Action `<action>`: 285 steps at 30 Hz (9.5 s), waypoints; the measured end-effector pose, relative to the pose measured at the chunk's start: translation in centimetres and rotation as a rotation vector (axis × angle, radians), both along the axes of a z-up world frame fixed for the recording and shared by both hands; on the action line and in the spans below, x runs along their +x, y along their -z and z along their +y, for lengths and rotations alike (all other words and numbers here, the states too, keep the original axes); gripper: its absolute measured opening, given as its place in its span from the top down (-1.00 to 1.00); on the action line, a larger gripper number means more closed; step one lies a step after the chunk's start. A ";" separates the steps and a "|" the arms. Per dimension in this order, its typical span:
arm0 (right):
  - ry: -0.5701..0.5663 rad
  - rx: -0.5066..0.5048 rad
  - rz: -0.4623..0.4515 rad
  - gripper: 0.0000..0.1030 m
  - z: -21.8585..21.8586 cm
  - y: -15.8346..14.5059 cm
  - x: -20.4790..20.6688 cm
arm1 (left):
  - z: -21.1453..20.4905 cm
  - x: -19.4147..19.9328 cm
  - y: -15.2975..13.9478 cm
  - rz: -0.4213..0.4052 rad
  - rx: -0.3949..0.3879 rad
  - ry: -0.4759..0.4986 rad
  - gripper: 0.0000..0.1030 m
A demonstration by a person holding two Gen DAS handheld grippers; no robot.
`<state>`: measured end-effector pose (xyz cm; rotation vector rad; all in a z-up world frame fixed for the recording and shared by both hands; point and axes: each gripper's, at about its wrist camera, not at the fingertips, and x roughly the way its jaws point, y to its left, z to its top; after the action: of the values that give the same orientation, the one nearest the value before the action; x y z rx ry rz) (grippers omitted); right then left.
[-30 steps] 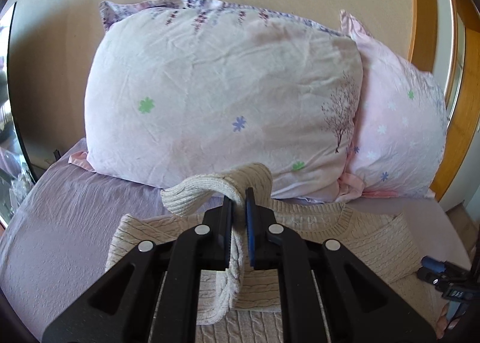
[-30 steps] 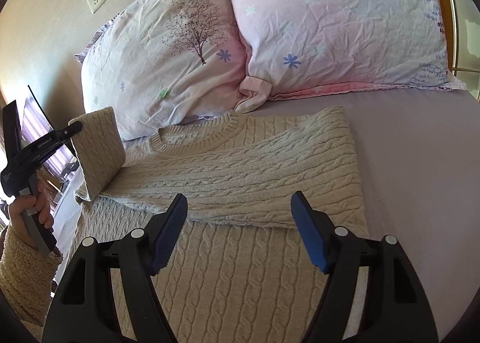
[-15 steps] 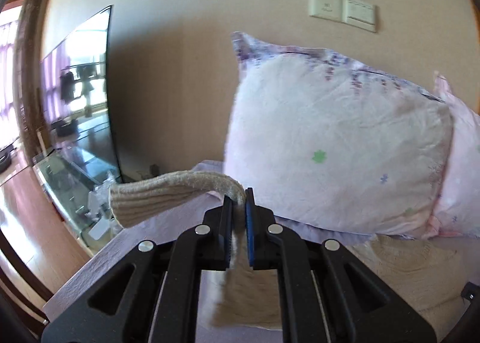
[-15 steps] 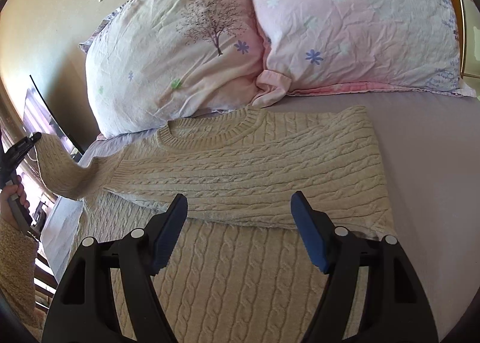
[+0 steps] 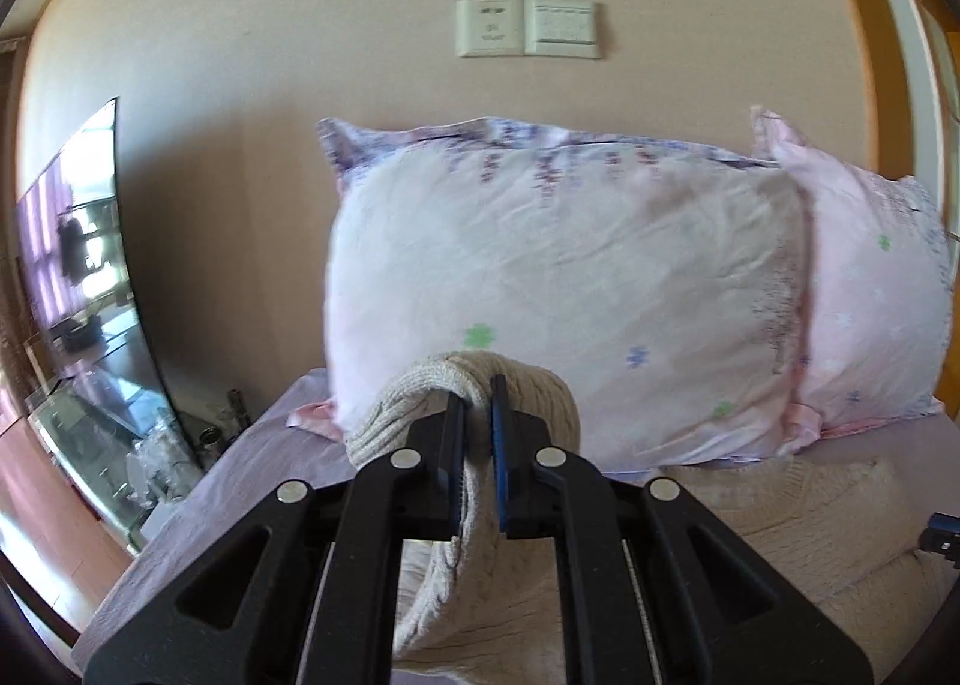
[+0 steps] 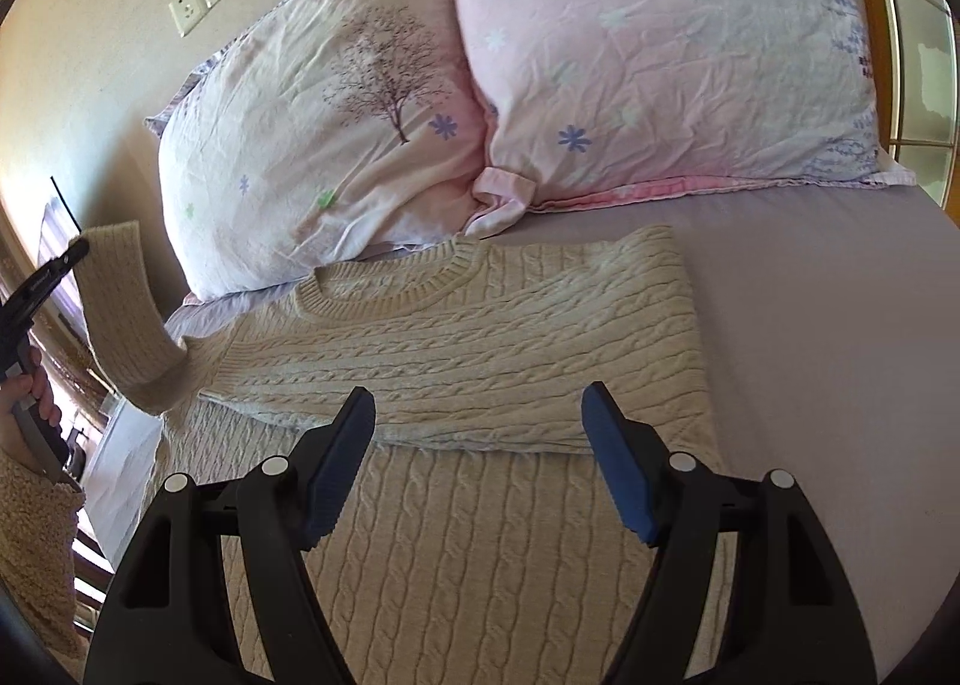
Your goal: Fold small clothes
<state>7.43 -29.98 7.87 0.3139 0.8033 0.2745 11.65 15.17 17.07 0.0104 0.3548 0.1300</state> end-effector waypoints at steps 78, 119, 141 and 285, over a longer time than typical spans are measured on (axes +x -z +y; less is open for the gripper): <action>0.015 -0.008 0.104 -0.42 3.1 2.6 0.3 | 27.9 -0.4 14.1 0.327 -0.362 -0.468 0.84; 0.297 0.200 0.036 -0.42 -14.2 4.3 -5.3 | -21.2 6.5 9.1 0.349 -0.106 0.384 0.84; 0.117 0.202 0.073 -0.09 -8.0 0.7 1.6 | -20.8 -2.9 6.6 0.252 0.039 0.642 -0.76; 0.116 0.371 0.263 -0.33 -11.9 6.1 14.3 | -22.3 11.0 16.7 0.704 -0.495 0.587 -0.68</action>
<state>21.72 -41.83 1.72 0.7546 0.9885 0.2756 22.69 -7.10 0.33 -0.3345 1.0611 -0.5616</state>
